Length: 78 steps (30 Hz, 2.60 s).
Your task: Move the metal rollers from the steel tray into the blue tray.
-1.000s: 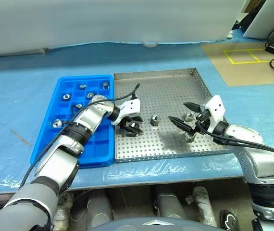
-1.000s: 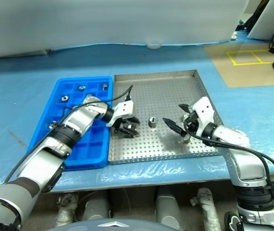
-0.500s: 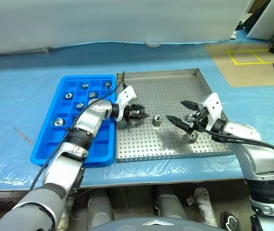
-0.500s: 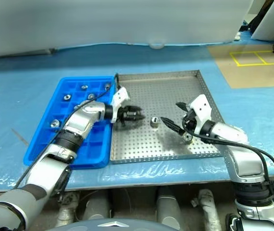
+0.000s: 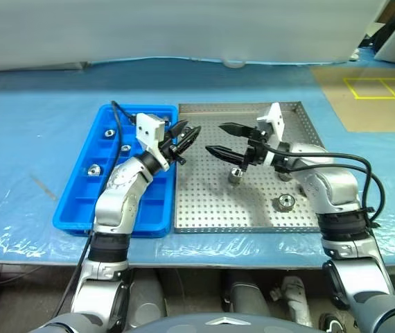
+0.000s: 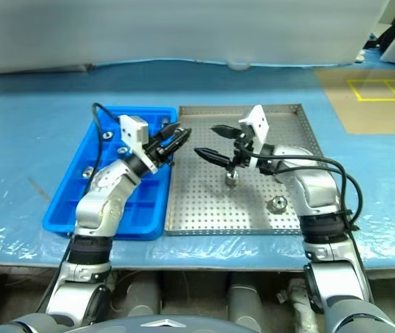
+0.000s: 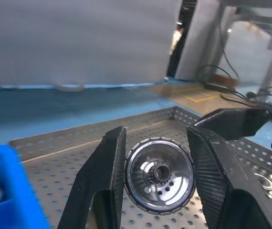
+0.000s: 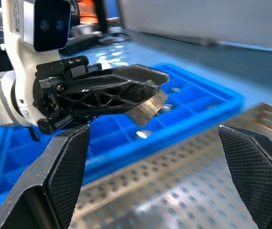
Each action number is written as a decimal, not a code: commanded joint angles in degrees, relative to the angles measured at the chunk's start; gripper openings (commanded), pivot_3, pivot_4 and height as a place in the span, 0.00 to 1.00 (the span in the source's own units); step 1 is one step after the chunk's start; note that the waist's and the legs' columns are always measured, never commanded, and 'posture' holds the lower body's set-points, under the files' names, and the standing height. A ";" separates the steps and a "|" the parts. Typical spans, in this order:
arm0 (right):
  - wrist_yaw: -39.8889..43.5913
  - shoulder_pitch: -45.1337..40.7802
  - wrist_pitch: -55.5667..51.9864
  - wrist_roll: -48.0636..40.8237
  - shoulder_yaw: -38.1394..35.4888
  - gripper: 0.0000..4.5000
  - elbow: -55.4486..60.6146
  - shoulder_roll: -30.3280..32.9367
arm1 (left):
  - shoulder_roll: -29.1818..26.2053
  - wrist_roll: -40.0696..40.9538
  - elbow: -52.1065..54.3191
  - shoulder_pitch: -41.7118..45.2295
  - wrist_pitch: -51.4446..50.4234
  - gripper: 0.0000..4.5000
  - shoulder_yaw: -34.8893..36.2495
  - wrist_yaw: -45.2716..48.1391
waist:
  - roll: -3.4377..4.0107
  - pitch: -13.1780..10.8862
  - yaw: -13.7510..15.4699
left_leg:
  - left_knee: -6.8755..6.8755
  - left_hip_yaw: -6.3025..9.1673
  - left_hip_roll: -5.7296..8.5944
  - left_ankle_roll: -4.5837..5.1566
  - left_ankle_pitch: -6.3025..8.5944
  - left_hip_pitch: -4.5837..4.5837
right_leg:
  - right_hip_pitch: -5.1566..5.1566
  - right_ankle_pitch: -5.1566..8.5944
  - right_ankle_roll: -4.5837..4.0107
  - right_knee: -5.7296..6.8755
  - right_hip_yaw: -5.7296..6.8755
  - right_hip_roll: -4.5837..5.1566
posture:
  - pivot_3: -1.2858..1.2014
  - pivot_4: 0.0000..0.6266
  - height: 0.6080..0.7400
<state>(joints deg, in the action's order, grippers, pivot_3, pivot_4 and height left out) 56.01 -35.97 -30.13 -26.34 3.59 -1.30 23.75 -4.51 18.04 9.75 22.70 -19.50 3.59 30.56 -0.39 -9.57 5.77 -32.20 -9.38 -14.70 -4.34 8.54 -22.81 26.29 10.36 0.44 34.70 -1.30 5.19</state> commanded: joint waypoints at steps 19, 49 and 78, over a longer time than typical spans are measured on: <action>16.24 -12.19 12.41 4.90 8.26 1.00 -21.75 -11.05 | -4.70 -6.21 29.40 -29.44 -2.70 0.36 6.16 -22.61 | 0.05 -0.03 9.58 | -0.05 0.95 -0.13 -0.12 -0.06 -0.70 | 0.04 0.11 -0.13 -0.01 1.02 0.09 | 0.76 0.24 1.00; 5.46 -0.49 6.46 3.74 -0.19 1.00 -4.61 -3.06 | -8.88 7.38 12.18 -7.49 -6.85 0.89 -2.78 -1.55 | 0.19 0.01 10.88 | -0.14 0.95 -0.13 -0.39 -0.21 -0.35 | -0.17 0.08 -0.13 0.21 0.86 -0.03 | 0.59 0.24 1.00; -24.61 39.19 -8.46 -5.26 -24.73 1.00 41.18 7.51 | 2.12 -15.60 -65.05 34.41 16.53 0.89 -19.21 21.23 | 0.23 0.06 -9.01 | -0.85 0.19 0.43 0.38 0.21 -0.26 | -0.23 -0.09 1.08 -0.30 -0.45 0.12 | 0.29 0.24 1.00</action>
<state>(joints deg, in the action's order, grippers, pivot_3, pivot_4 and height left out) 31.94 3.39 -38.86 -30.14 -19.20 36.84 30.65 -2.38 4.07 -55.20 55.91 -4.69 -14.83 51.63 -0.15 -9.50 -3.24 -33.05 -9.19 -14.23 -3.92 8.78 -23.13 26.08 10.25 1.54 34.37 -1.76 5.36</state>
